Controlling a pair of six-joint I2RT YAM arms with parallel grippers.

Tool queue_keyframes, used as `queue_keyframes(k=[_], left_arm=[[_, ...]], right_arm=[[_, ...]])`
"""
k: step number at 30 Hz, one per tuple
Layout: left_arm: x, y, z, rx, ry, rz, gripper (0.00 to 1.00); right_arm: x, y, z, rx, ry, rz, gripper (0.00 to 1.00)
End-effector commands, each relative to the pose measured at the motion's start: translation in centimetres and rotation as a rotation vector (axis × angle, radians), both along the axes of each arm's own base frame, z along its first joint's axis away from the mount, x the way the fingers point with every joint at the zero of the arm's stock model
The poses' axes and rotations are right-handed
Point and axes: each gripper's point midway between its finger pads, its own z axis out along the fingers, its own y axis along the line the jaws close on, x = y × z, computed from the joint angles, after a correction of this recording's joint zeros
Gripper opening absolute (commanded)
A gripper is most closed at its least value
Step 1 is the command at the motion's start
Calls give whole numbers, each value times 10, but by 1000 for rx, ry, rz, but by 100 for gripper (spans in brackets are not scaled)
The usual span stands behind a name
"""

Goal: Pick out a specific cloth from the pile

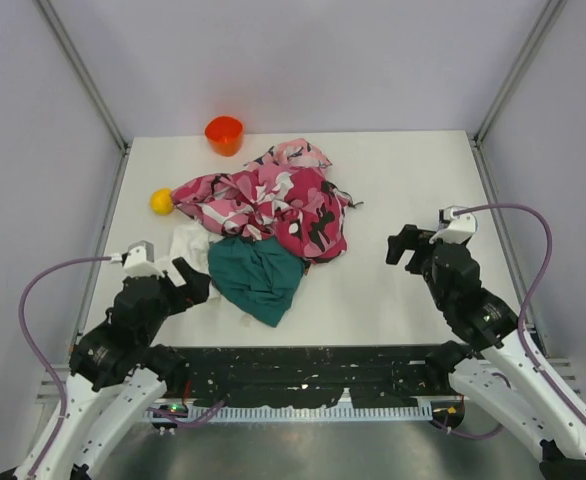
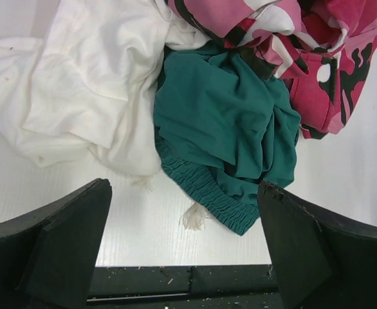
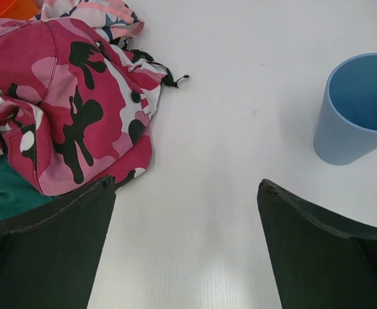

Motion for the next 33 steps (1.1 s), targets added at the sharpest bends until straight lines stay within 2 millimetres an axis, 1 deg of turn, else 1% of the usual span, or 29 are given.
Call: queue_keyframes(k=[1,3,5,8,11,12,13,14,15,16,18,20,21,23,26,29,33], left_arm=[[11,-16,24,-3,-52,-81,100],[20,-32,27,-2,-37,-142,100],[34,-47,32,15,-17,-194,100],[58,-69,43,58,-17,-264,100],[85,-94,58,156,-48,-315,100],[93,-107,62,205,-49,-346,99],[101,-117,58,271,-34,-372,100],[110,-126,61,315,-33,-389,100],[119,-135,53,372,-10,-410,100],[129,-143,50,414,0,-430,100],[146,-162,32,452,46,-467,100],[154,-188,13,452,69,-549,100],[157,-196,4,471,70,-572,100],[162,-205,-18,547,104,-610,100],[169,-211,-56,648,176,-635,100],[168,-219,-96,699,302,-686,100],[151,-236,-147,661,494,-779,100]], right_arm=[[0,3,6,20,-52,18,95],[-1,1,7,26,-72,15,95],[-3,-1,9,30,-93,15,95],[-6,-4,10,26,-123,17,95],[-7,-5,6,20,-124,22,95],[-7,-5,5,16,-122,19,95],[-7,-5,4,14,-121,19,95],[-7,-6,3,10,-117,18,95],[-7,-6,2,6,-116,19,95],[-7,-6,-1,0,-109,20,95],[-6,-5,-5,-9,-98,22,95],[-5,-5,-7,-22,-92,25,95],[-4,-4,-8,-26,-87,29,95],[-4,-5,-9,-33,-80,22,95],[-3,-6,-11,-39,-78,15,95],[-3,-6,-12,-42,-77,17,95],[-3,-6,-13,-51,-74,22,95]])
